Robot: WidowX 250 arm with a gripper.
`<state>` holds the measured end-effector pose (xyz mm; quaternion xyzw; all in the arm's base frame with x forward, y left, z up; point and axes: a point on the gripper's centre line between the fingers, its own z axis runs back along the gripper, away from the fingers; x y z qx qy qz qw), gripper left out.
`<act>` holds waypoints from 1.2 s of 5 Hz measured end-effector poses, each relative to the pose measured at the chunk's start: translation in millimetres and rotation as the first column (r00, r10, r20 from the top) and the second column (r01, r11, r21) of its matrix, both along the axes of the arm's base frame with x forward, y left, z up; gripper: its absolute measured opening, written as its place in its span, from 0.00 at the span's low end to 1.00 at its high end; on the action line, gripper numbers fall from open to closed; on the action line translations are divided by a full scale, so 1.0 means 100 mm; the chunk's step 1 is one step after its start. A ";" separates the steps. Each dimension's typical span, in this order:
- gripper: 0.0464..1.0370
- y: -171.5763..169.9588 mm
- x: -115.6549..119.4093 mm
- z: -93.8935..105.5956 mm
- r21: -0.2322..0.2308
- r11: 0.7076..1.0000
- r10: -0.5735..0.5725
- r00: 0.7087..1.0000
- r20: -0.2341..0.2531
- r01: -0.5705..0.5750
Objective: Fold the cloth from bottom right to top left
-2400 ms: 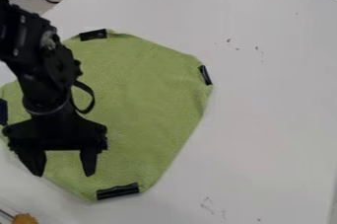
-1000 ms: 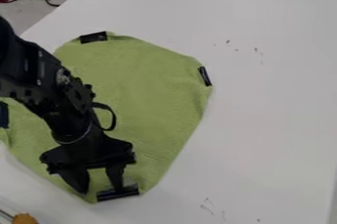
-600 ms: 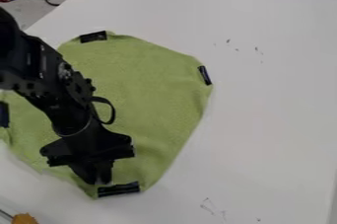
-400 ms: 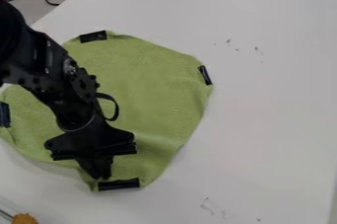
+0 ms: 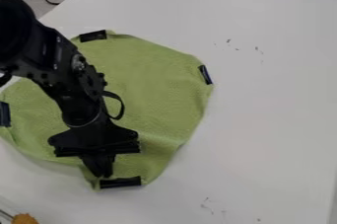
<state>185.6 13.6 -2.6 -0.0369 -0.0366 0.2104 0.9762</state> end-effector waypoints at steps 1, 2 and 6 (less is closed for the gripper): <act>0.01 -0.16 -0.15 0.23 0.028 0.998 0.063 0.986 -0.155 -0.059; 0.01 -0.12 -0.12 0.52 0.066 0.989 0.145 0.975 -0.167 -0.136; 0.01 0.82 0.92 0.52 0.002 0.999 0.035 0.994 -0.099 -0.035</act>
